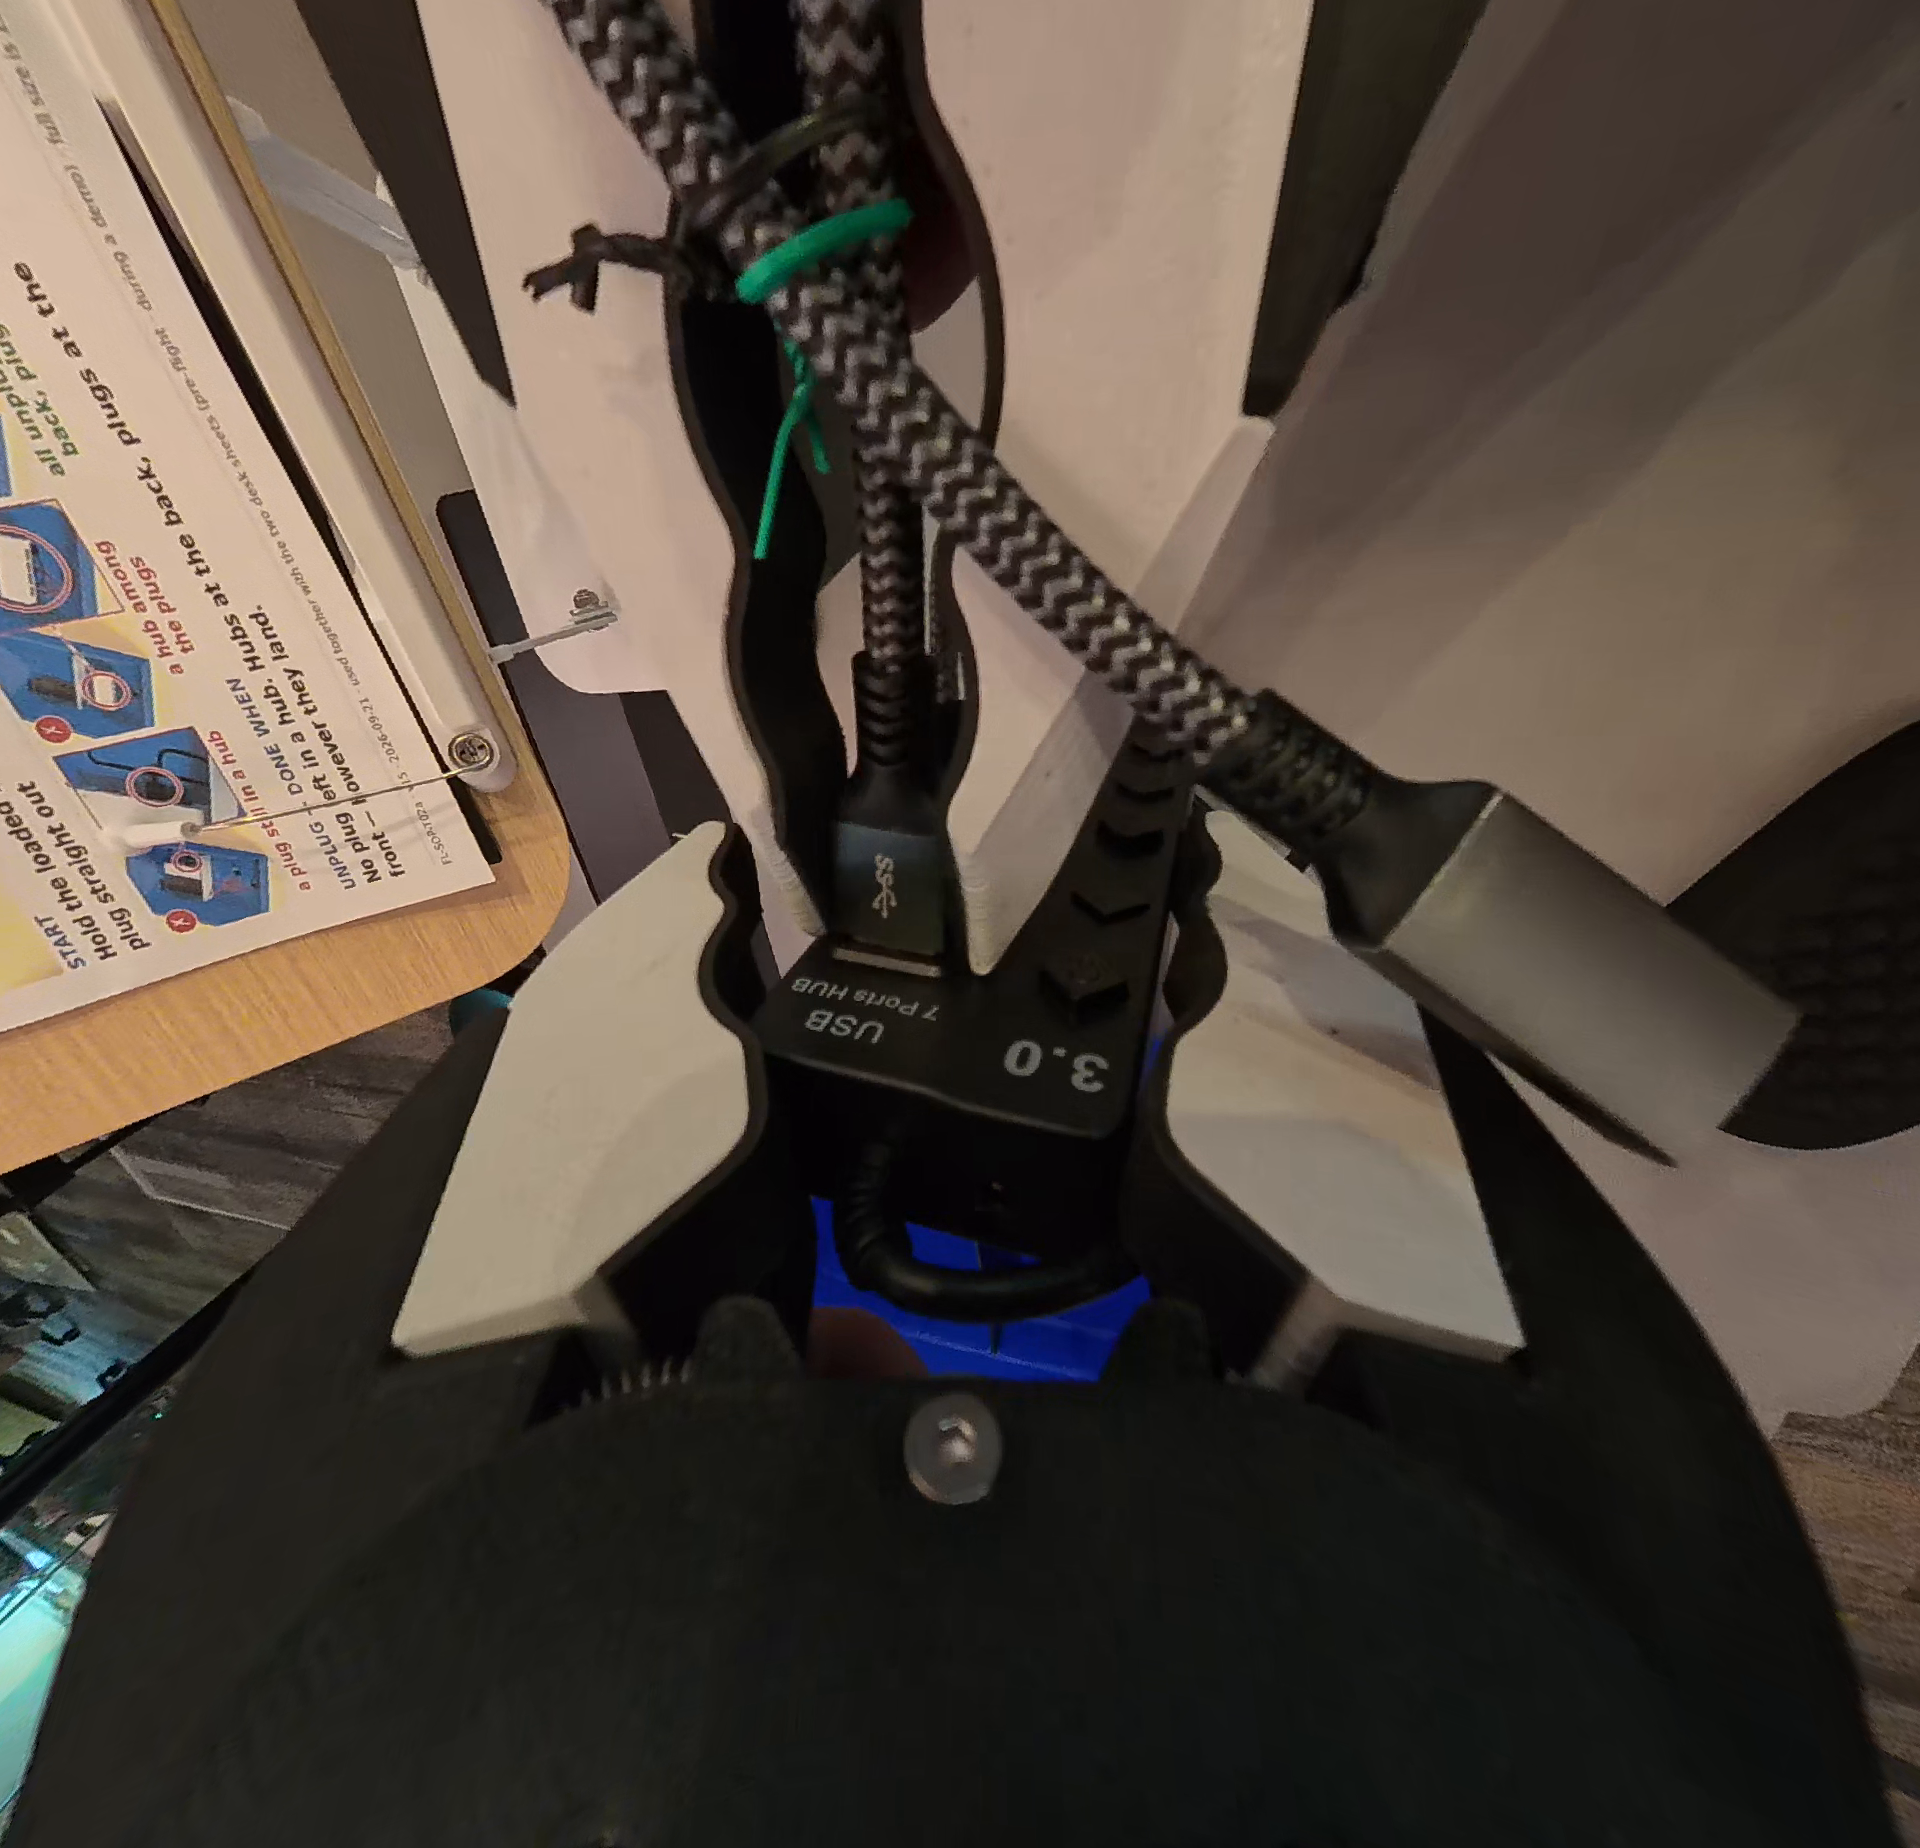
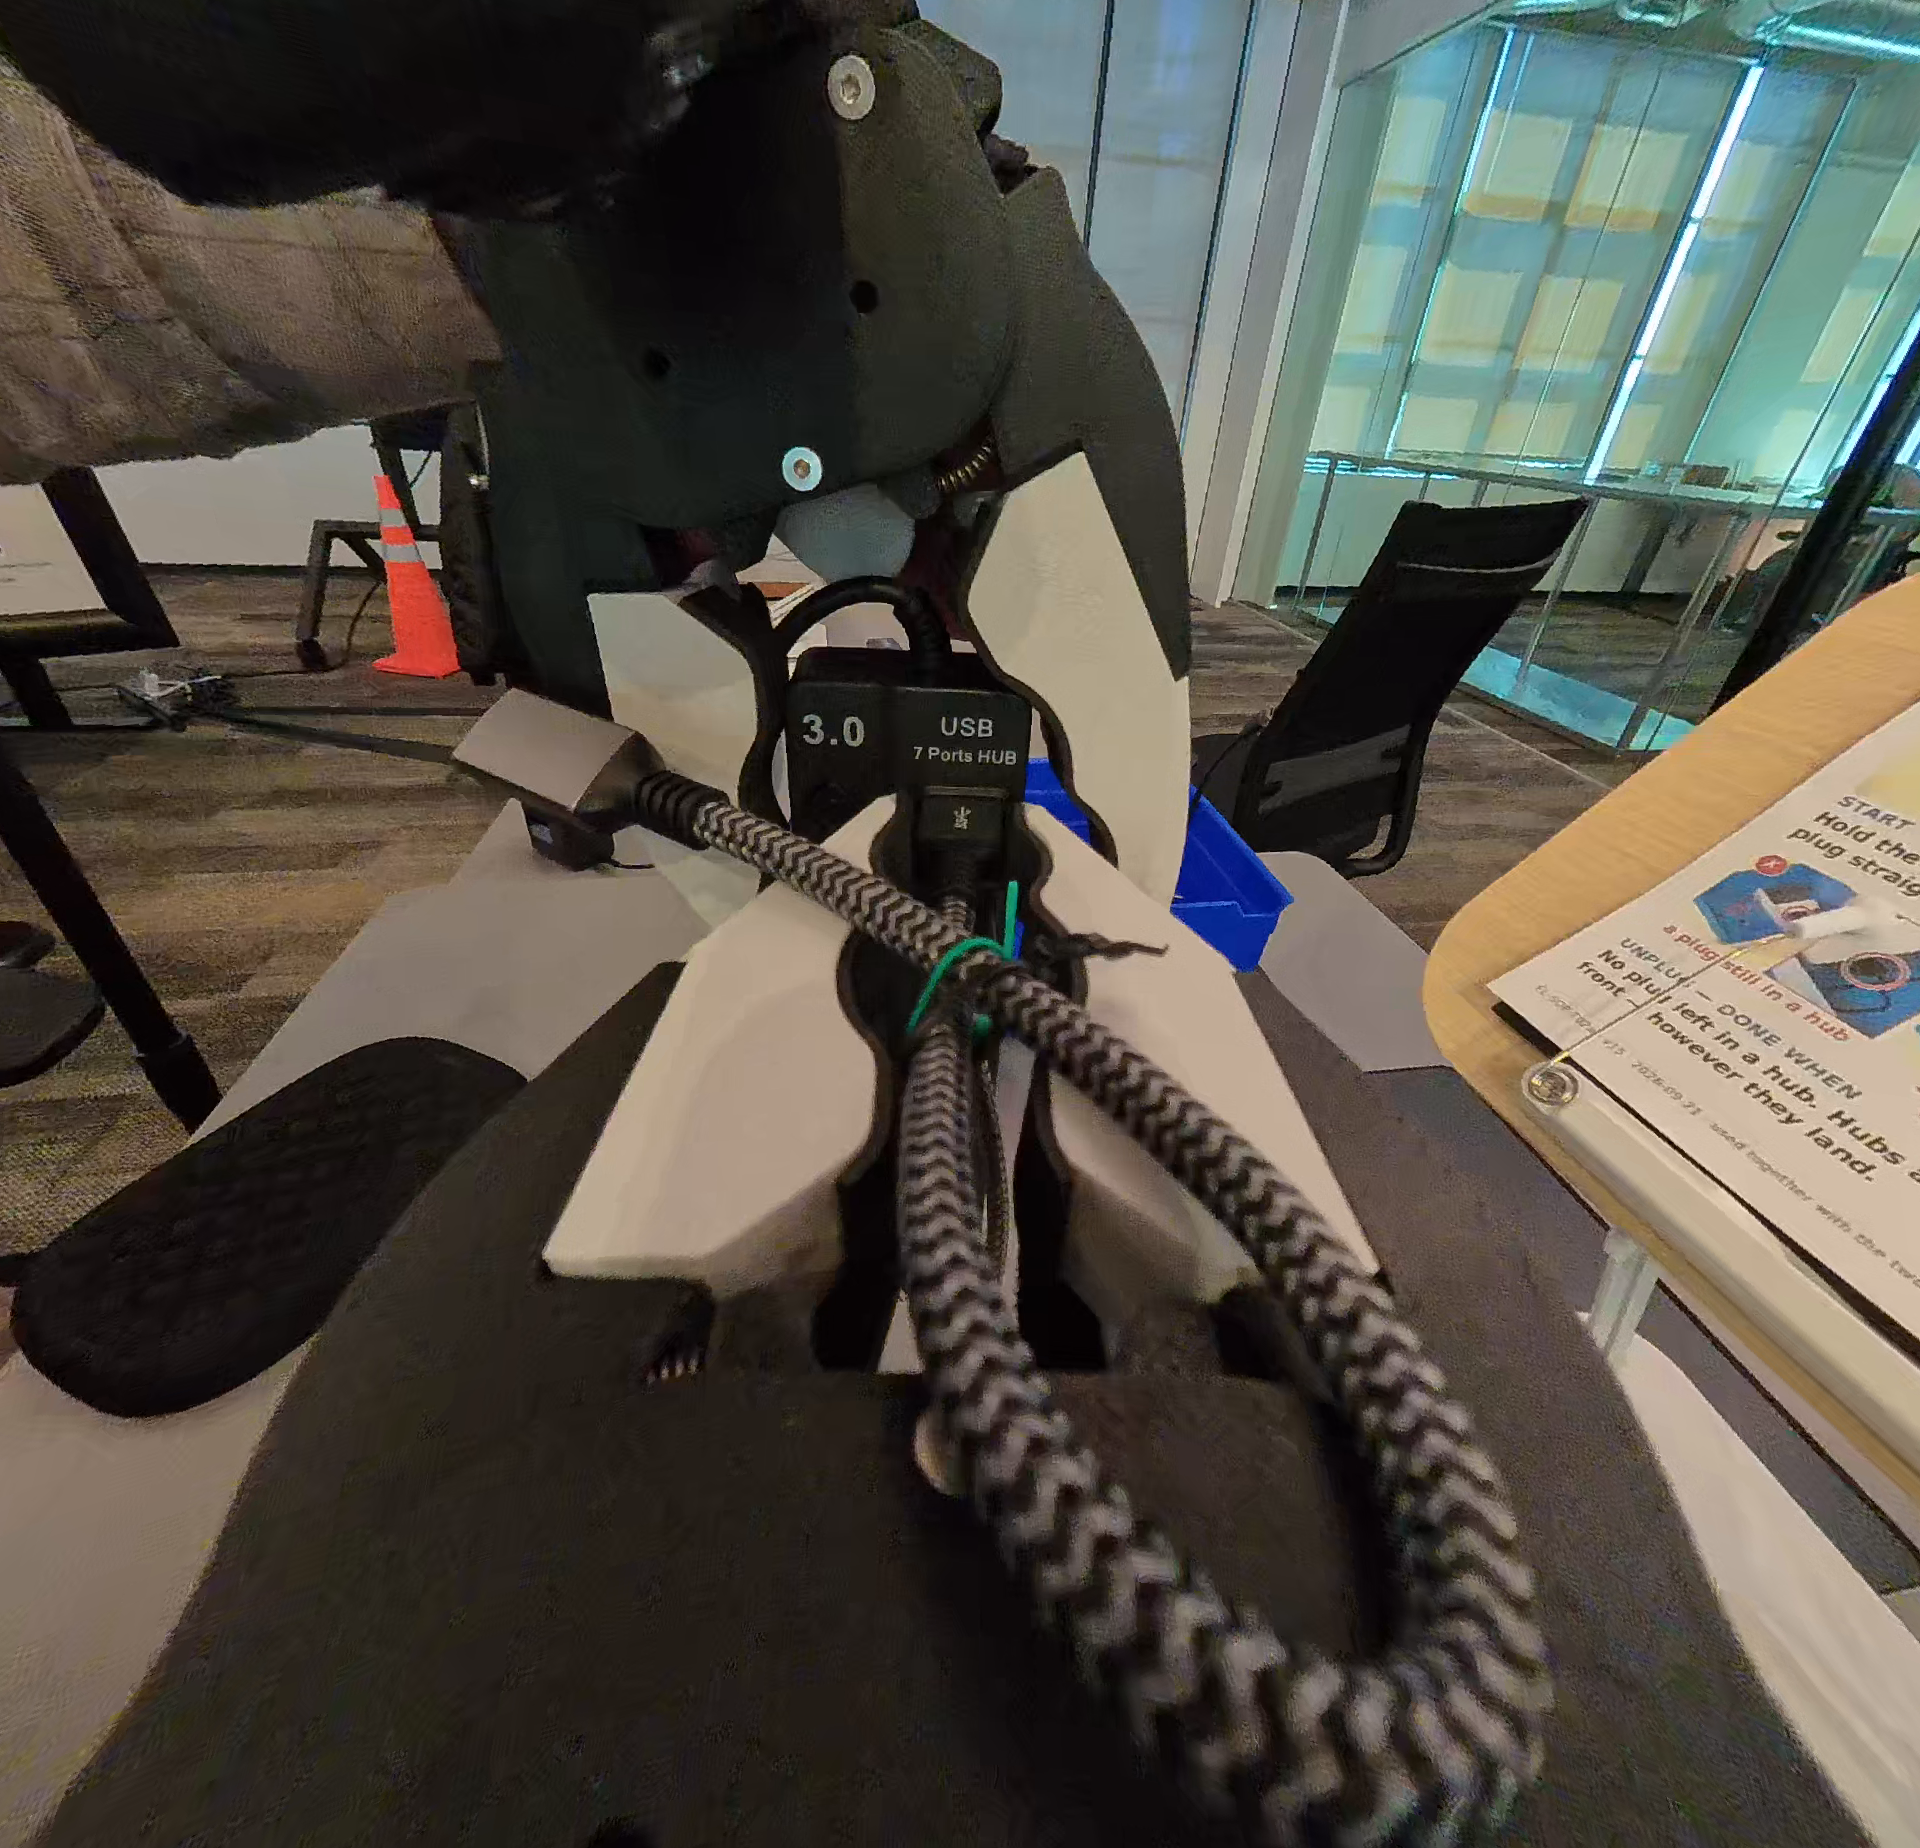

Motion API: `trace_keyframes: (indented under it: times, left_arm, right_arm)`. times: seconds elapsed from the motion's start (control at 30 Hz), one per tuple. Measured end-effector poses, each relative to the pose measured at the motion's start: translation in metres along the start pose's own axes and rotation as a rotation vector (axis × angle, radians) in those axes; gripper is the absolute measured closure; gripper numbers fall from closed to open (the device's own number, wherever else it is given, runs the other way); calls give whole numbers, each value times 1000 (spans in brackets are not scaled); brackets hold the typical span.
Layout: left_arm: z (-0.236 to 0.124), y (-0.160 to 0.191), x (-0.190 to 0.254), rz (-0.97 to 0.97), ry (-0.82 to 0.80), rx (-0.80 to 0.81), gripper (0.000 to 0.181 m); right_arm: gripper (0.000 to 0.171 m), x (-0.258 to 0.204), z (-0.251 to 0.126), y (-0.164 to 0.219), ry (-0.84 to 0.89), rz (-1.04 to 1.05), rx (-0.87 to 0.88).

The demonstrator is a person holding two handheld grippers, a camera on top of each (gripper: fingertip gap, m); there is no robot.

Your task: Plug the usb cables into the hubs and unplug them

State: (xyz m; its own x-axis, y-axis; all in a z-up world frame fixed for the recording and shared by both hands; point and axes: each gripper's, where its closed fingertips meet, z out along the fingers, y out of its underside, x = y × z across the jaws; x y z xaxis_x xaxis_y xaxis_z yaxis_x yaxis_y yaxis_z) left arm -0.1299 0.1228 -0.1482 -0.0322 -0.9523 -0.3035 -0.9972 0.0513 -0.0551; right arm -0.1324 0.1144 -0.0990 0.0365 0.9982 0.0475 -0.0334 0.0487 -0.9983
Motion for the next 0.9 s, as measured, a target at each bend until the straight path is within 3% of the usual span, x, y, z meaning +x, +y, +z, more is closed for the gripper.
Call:
trace_keyframes:
  times: [0.33,0.6,0.8,0.9]
  left_arm:
    - [-7,3,-6,-10,-10,29,105]
    - [-10,-6,3,20,-7,55,104]
    - [-11,-2,-7,1,-20,60,104]
    - [-12,-1,-5,-5,-11,63,104]
  right_arm:
    - [157,1,4,-8,142,-121,-9]
    - [156,-7,-5,-9,-32,-21,41]
    - [156,2,0,-12,177,-159,-27]
    - [158,-1,0,-12,135,-131,-15]
